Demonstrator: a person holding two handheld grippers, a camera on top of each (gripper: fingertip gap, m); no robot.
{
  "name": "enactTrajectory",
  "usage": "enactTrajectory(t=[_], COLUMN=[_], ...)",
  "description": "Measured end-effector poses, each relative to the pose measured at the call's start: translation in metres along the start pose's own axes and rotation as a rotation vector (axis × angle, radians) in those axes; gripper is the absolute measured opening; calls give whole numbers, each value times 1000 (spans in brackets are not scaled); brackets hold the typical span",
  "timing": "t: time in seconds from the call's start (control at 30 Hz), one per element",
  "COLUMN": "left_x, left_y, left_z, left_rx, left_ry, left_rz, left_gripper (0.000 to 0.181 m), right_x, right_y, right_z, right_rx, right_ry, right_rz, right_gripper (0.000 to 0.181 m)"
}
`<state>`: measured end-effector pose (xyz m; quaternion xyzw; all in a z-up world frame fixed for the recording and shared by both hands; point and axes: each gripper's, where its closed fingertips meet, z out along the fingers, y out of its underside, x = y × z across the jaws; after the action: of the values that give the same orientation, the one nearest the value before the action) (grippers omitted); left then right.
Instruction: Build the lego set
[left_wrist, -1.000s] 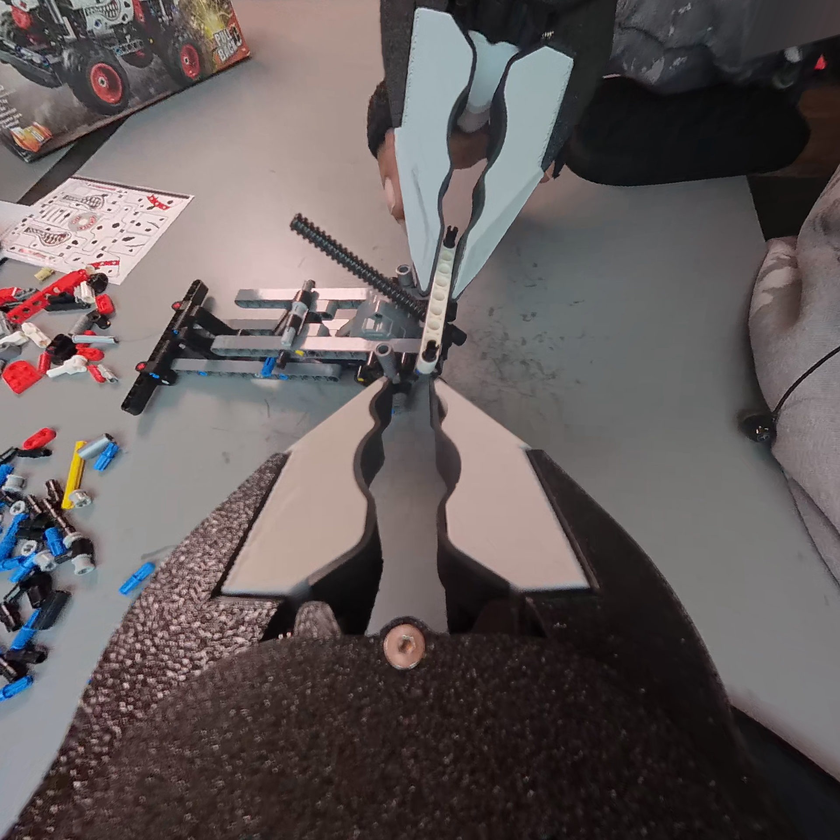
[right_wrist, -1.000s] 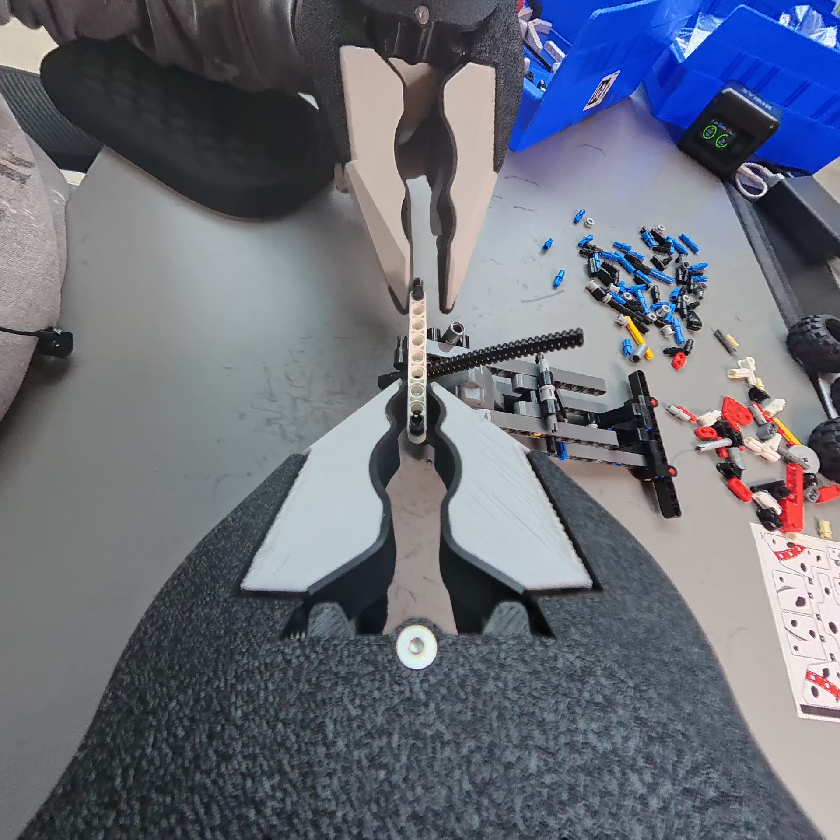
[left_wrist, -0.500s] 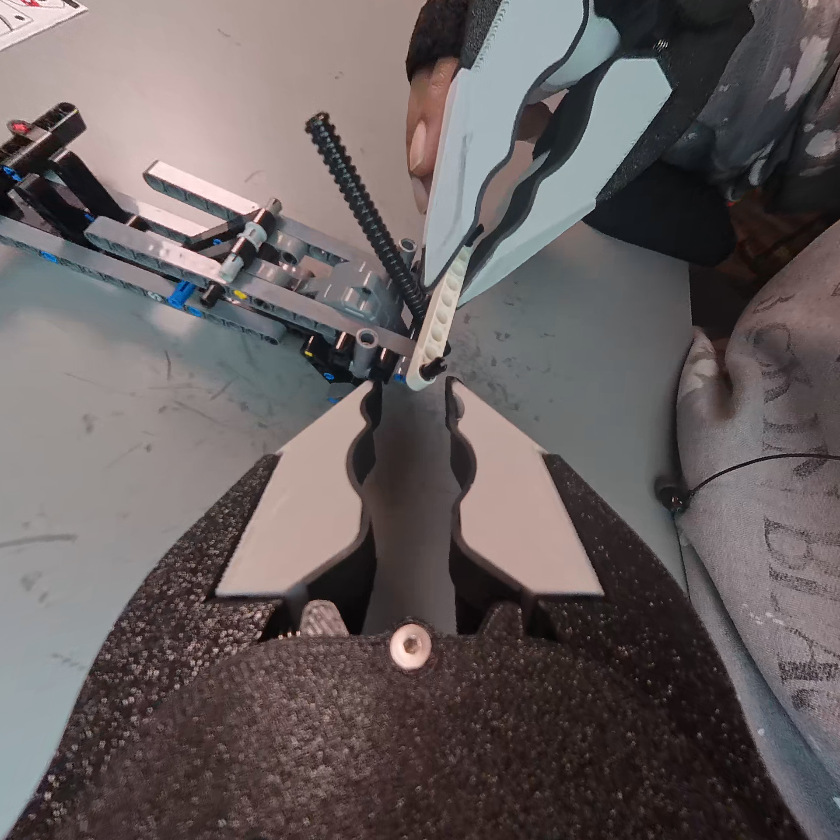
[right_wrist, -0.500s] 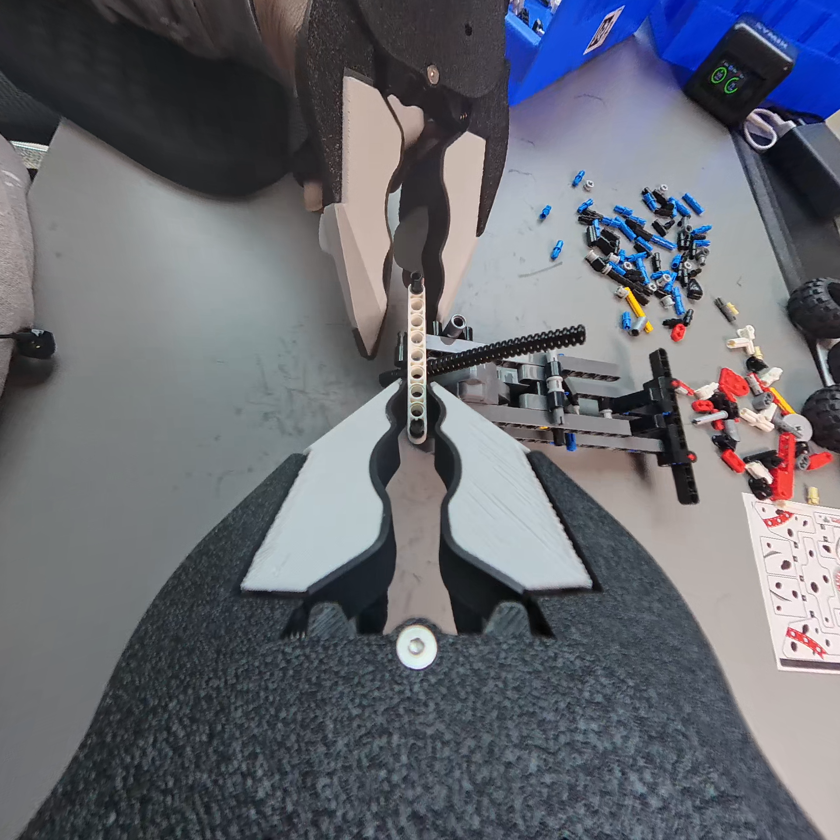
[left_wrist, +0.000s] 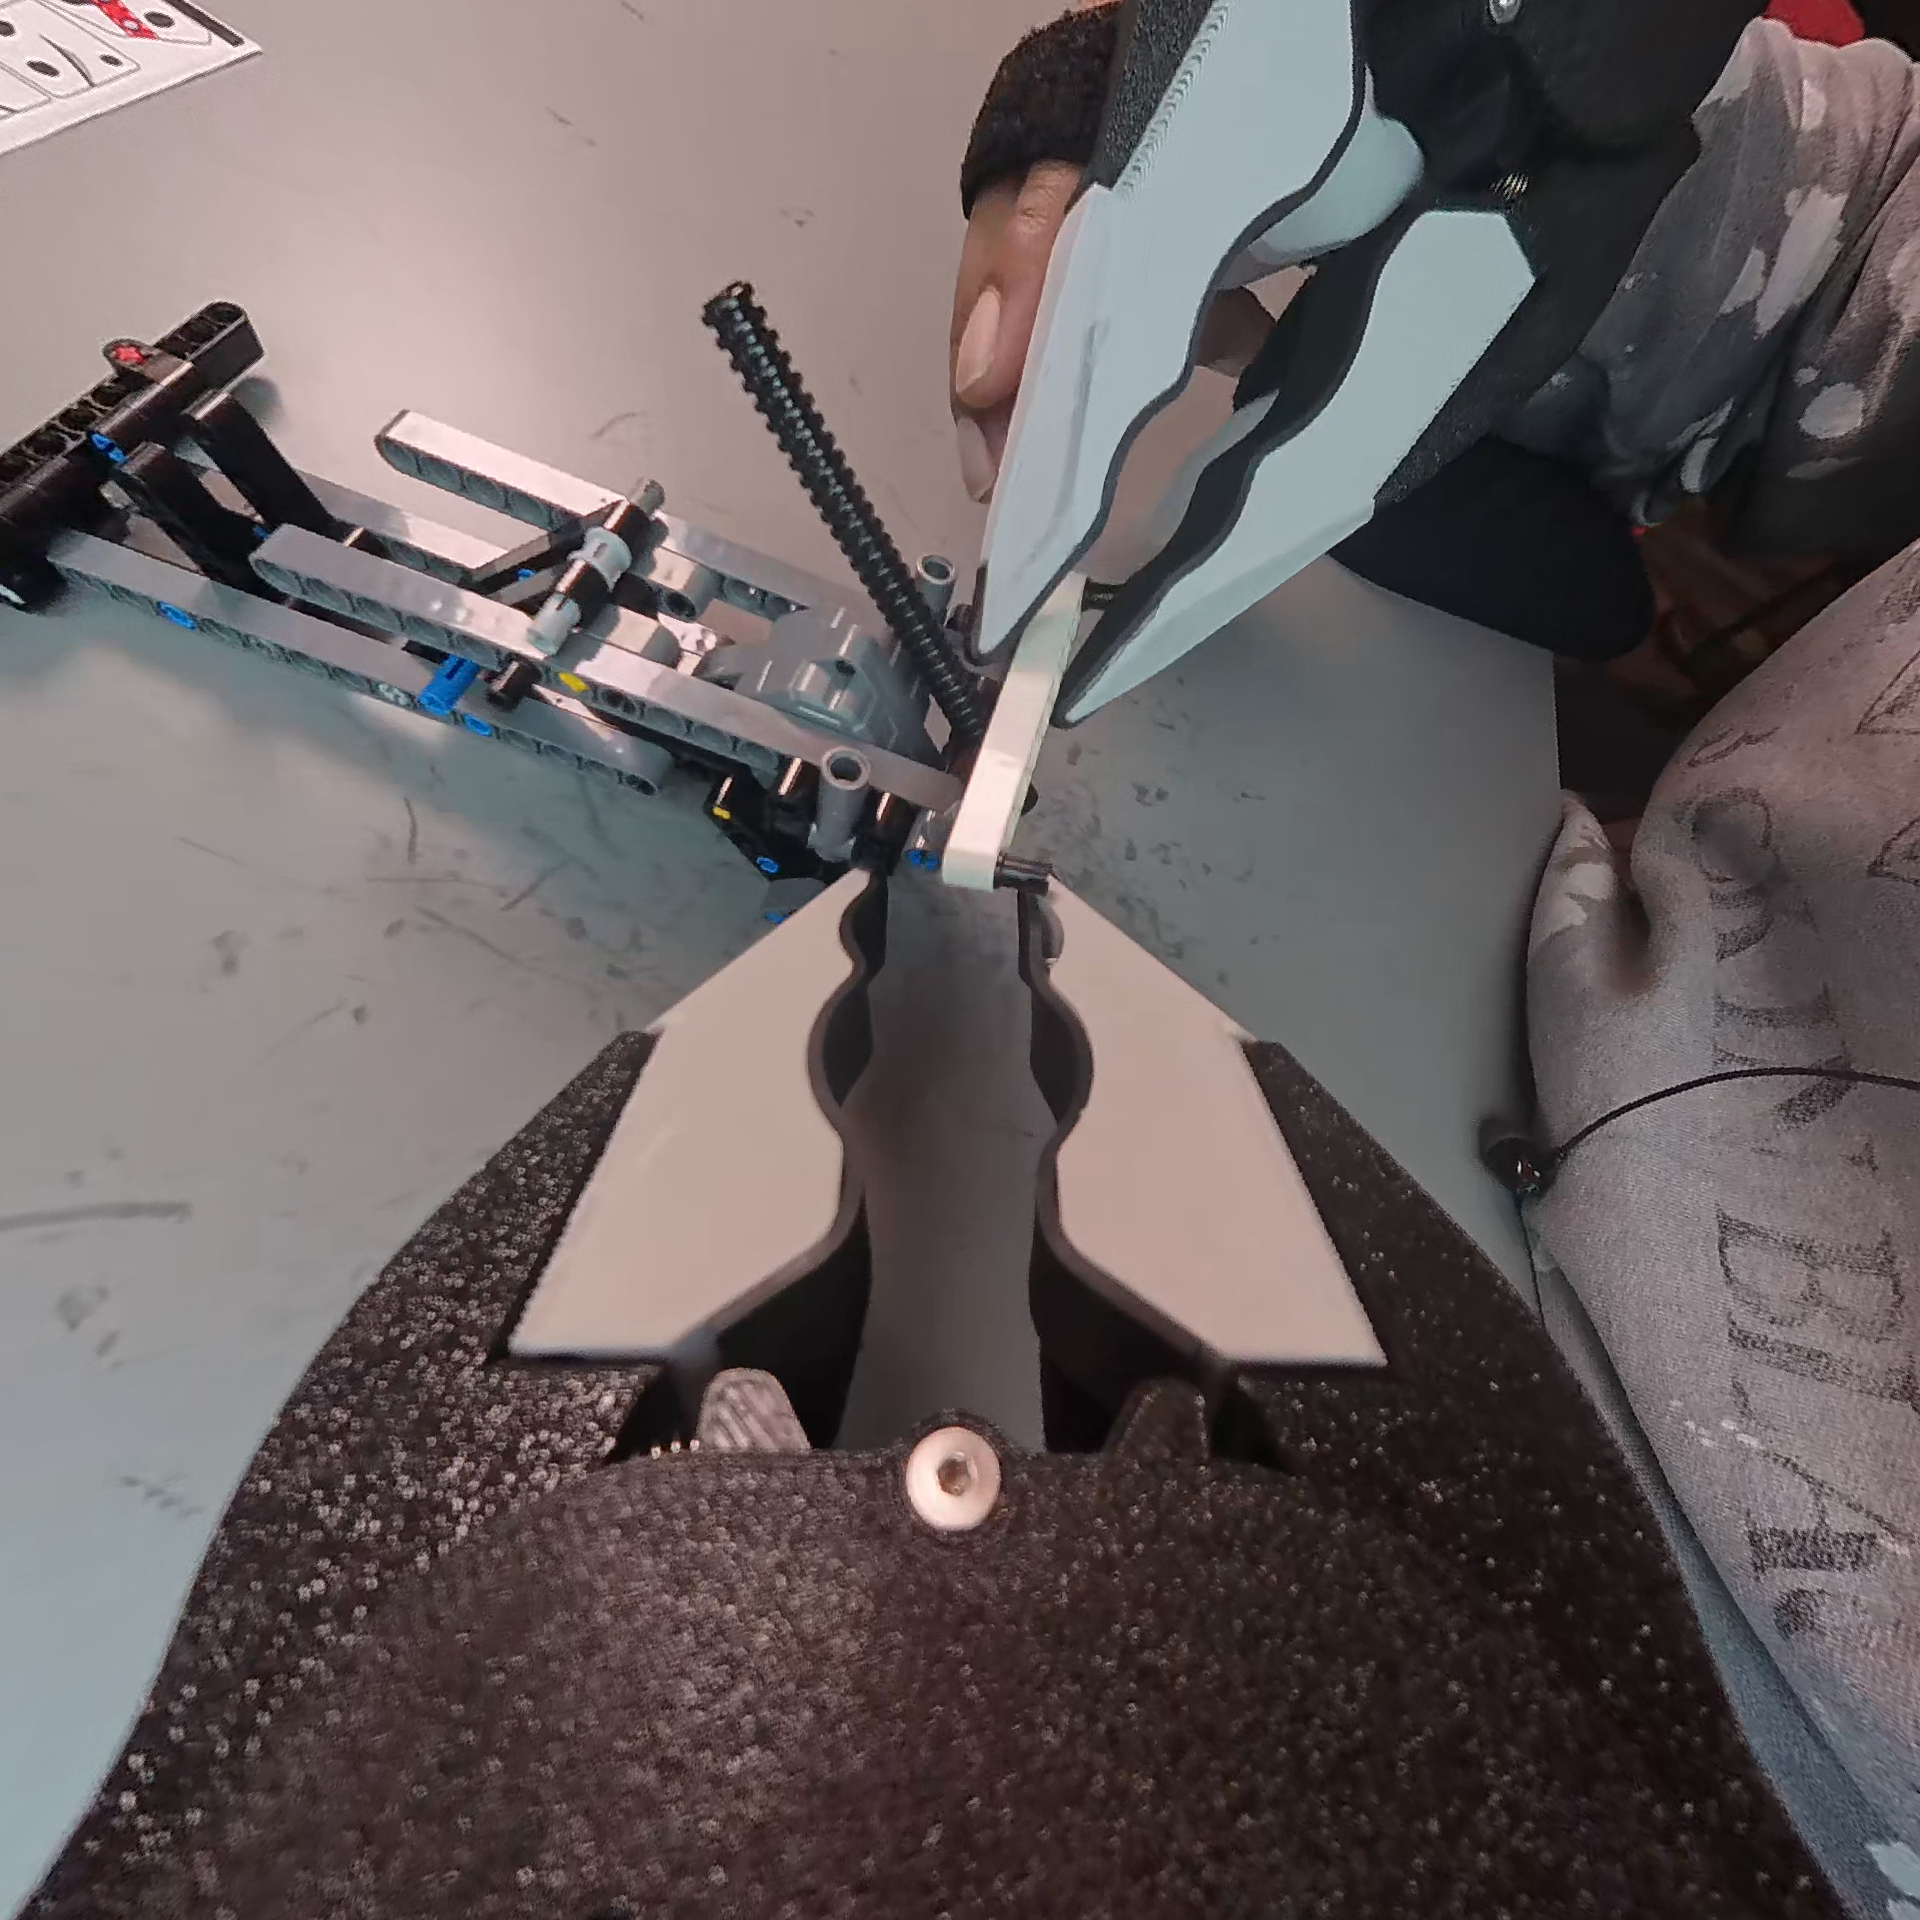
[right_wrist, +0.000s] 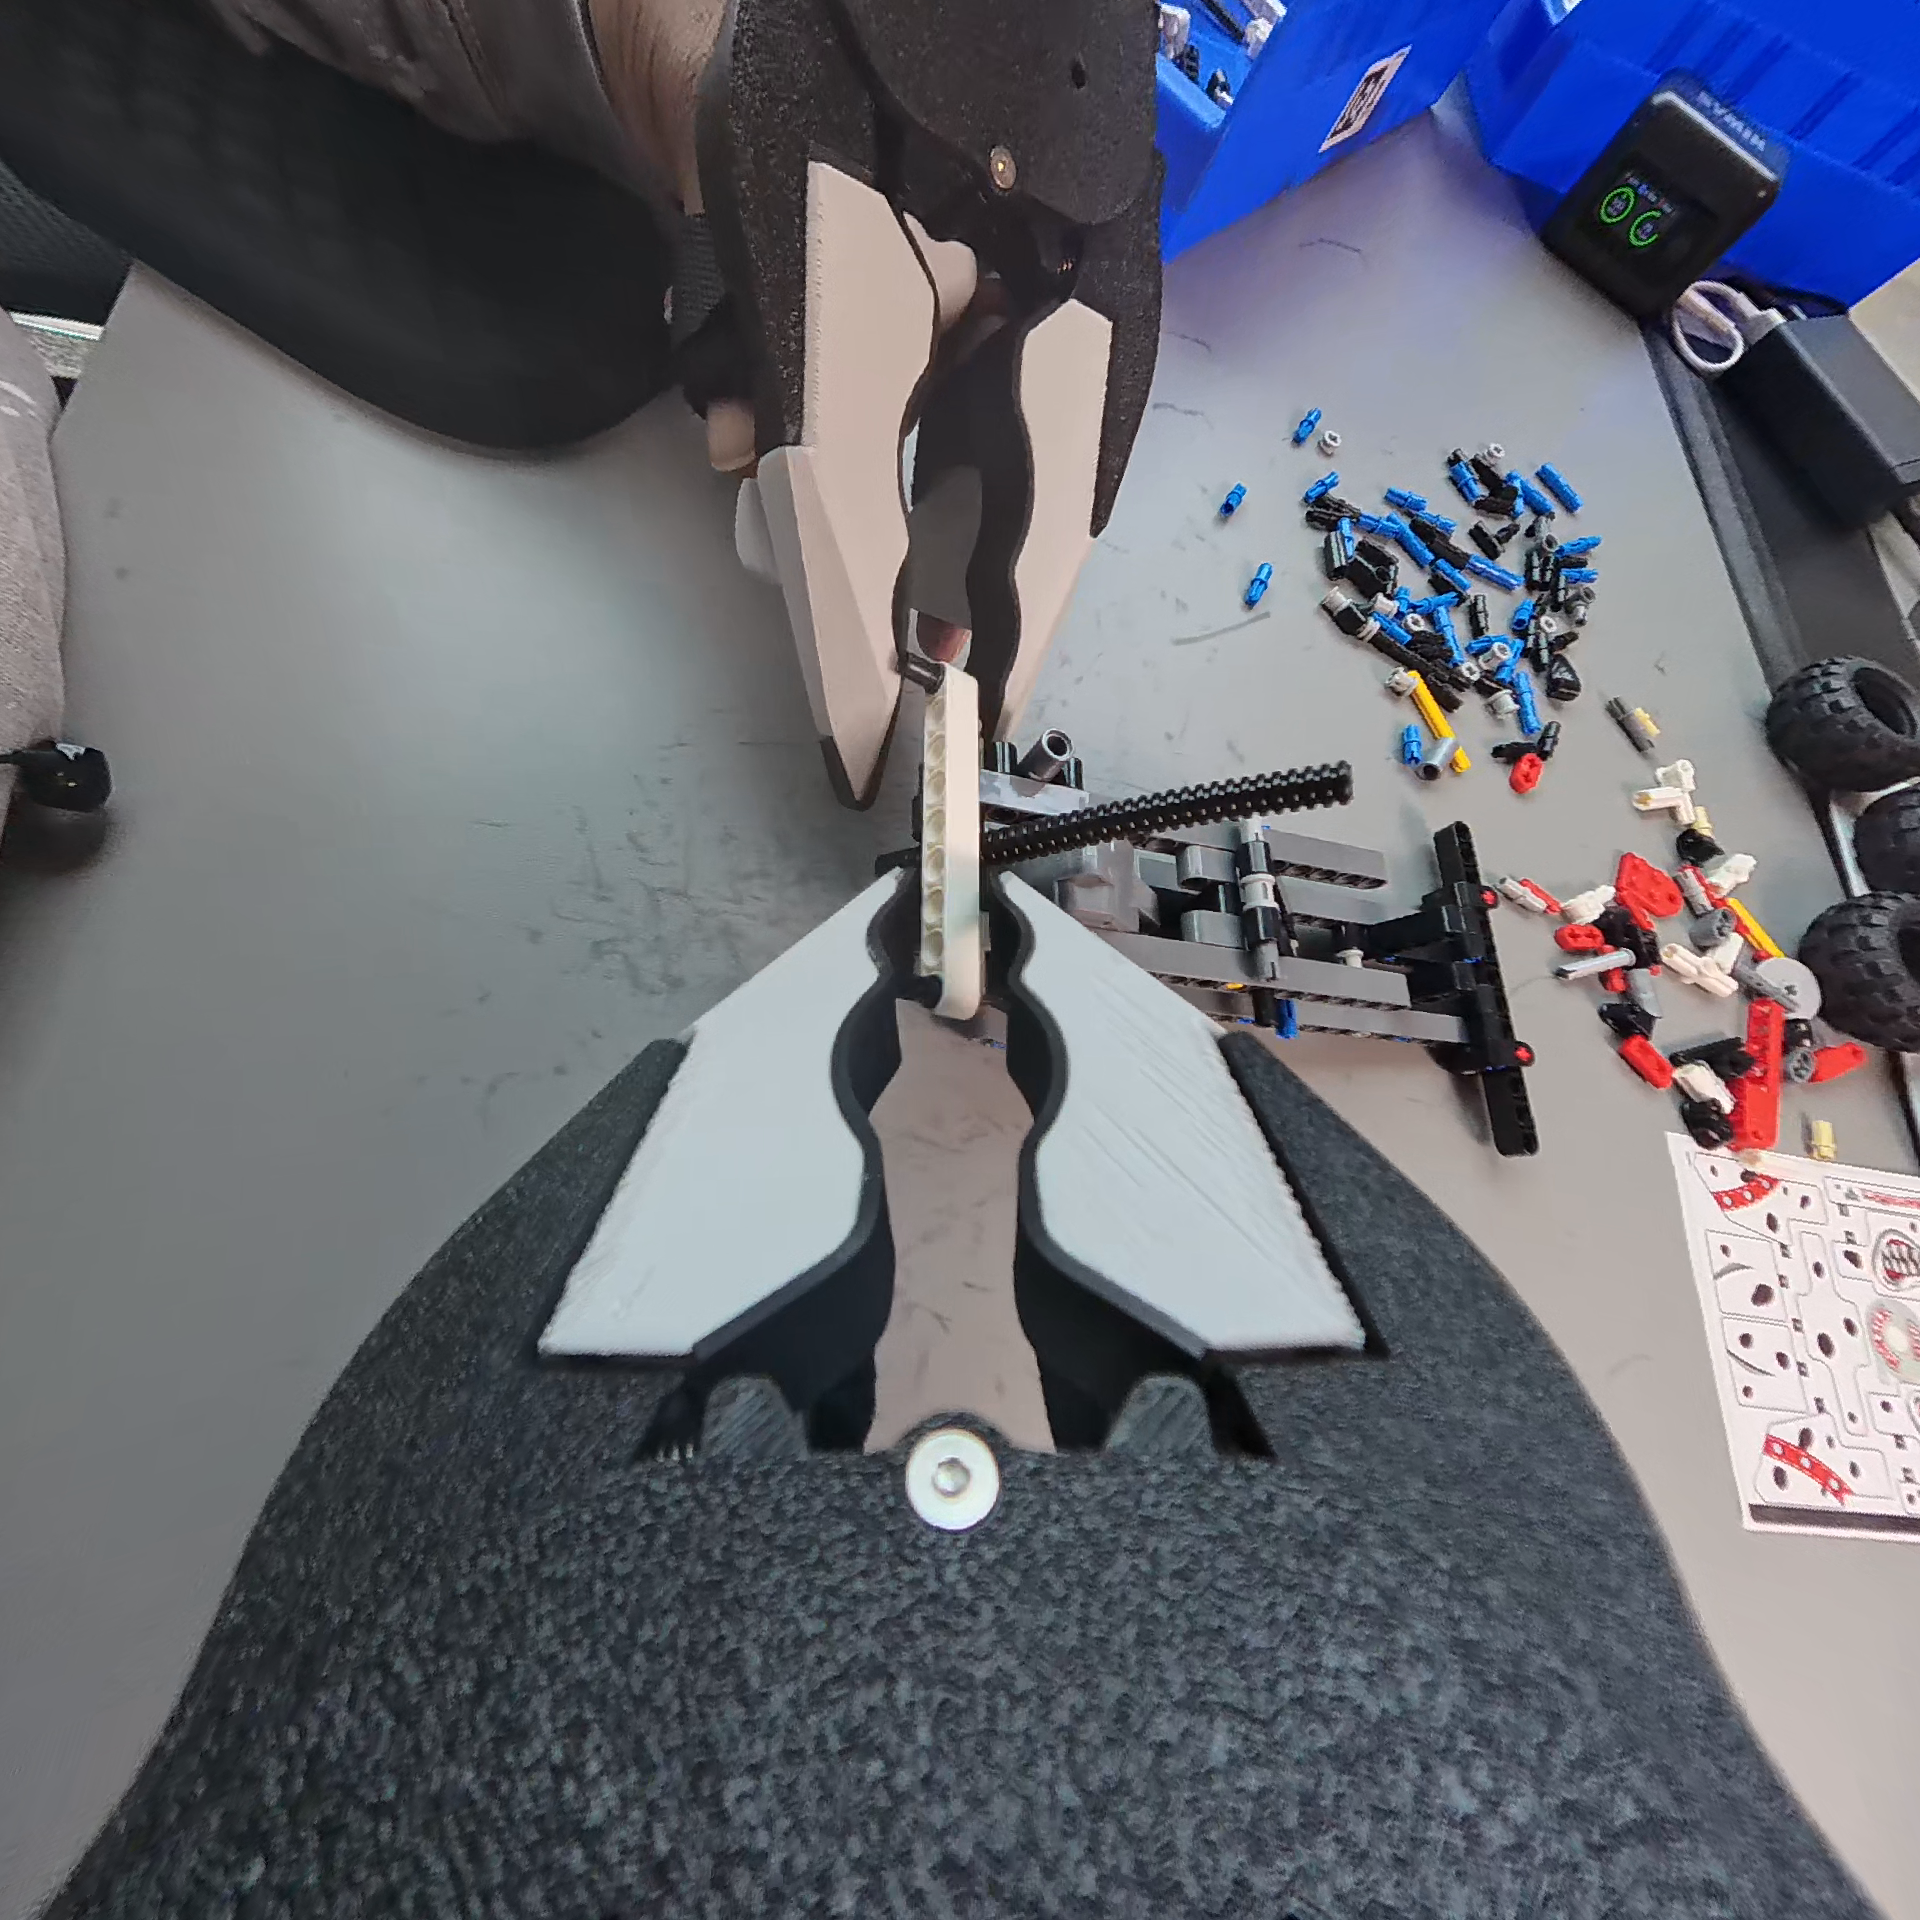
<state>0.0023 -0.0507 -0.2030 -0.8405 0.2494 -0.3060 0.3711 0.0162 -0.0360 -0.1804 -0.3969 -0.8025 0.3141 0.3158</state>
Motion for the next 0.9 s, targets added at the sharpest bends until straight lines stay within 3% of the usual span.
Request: enactTrajectory(t=[0.9], left_x=[-4], left_y=[-8], left_z=[-7], left_rx=[53], left_ry=[51], left_rz=[-149], left_gripper=[21], right_x=[6], right_y=[-3], right_z=[-7], right_rx=[-18], right_ry=[29], right_rz=[-14], right_gripper=[10])
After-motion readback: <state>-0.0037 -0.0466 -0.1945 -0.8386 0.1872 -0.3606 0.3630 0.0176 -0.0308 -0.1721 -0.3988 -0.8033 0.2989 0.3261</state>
